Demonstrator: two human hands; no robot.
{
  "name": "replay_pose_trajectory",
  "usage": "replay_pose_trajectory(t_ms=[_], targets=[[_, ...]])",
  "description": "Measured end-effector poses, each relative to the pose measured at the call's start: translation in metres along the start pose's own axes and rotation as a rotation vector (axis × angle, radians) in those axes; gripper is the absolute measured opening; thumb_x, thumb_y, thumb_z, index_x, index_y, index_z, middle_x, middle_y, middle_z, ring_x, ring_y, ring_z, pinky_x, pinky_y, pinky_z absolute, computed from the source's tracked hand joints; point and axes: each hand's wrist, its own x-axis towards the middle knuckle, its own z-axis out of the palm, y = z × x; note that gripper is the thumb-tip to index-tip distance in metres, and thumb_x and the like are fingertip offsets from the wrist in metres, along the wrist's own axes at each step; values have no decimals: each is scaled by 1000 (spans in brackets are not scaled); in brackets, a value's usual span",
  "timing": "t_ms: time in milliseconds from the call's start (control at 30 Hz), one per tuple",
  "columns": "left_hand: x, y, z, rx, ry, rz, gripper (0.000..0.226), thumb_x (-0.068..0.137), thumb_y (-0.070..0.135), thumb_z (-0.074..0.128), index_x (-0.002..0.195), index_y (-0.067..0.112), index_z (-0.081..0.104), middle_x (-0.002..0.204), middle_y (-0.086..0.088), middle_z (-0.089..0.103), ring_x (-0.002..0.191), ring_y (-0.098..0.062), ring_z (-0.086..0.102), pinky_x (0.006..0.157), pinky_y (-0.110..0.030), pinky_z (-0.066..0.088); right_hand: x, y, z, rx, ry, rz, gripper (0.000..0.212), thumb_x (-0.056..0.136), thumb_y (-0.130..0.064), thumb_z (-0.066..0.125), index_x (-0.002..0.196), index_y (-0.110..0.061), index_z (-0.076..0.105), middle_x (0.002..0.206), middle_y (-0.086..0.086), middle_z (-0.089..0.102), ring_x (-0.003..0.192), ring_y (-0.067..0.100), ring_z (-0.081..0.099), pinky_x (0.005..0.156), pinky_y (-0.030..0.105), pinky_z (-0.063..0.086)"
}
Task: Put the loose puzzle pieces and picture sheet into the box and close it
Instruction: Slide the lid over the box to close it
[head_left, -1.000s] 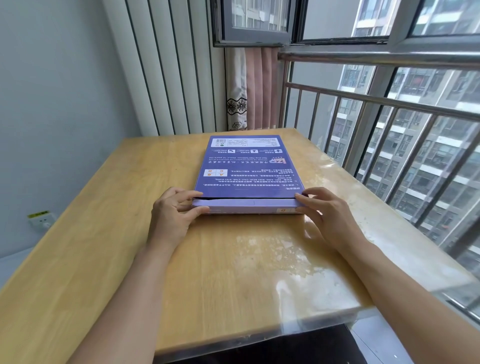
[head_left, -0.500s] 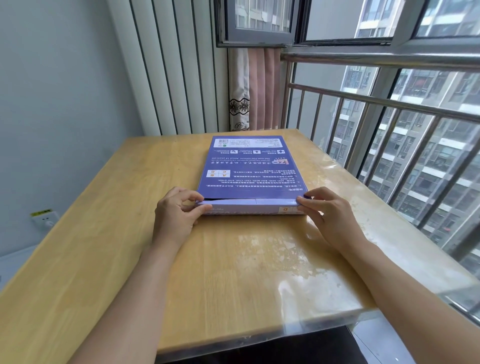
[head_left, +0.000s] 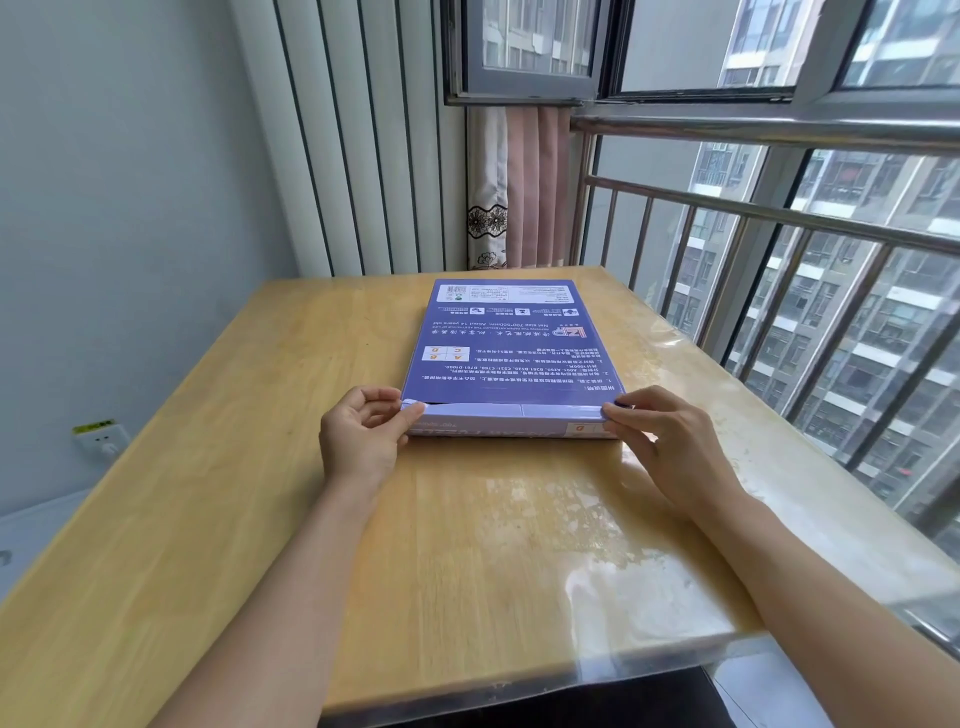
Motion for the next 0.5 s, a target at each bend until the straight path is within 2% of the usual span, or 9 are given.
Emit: replay_pose_trajectory(t_ms=[200,333,433,500], targets=[[0,3,3,-60,28,-113,25,73,10,87,88,14,66,86,-7,74,71,-12,66,62,-21,53,0,2,-1,-84,-16,-16,16,90,-20,73,103,-18,81,102,2,70,83,22,68,70,35,57],[2,6,8,-28,74,-199,25,74,14,86,91,13,68,83,-1,72,69,-12,65,66,-24,54,1,2,-1,-214,-4,-78,11,90,-19,74,98,-19,81,103,0,72,95,26,63,76,35,55],[3,8,11,-15,98,-218,24,74,14,85,90,13,67,82,0,70,69,-13,63,61,-22,52,3,0,3,-128,3,-40,11,89,-16,75,98,-15,81,105,2,75,100,26,69,83,39,58],[4,9,10,-28,90,-238,23,75,13,84,89,14,66,85,0,69,69,-13,63,64,-23,53,4,0,4,-71,7,-5,12,88,-17,75,98,-14,82,105,2,76,98,23,72,84,40,59]])
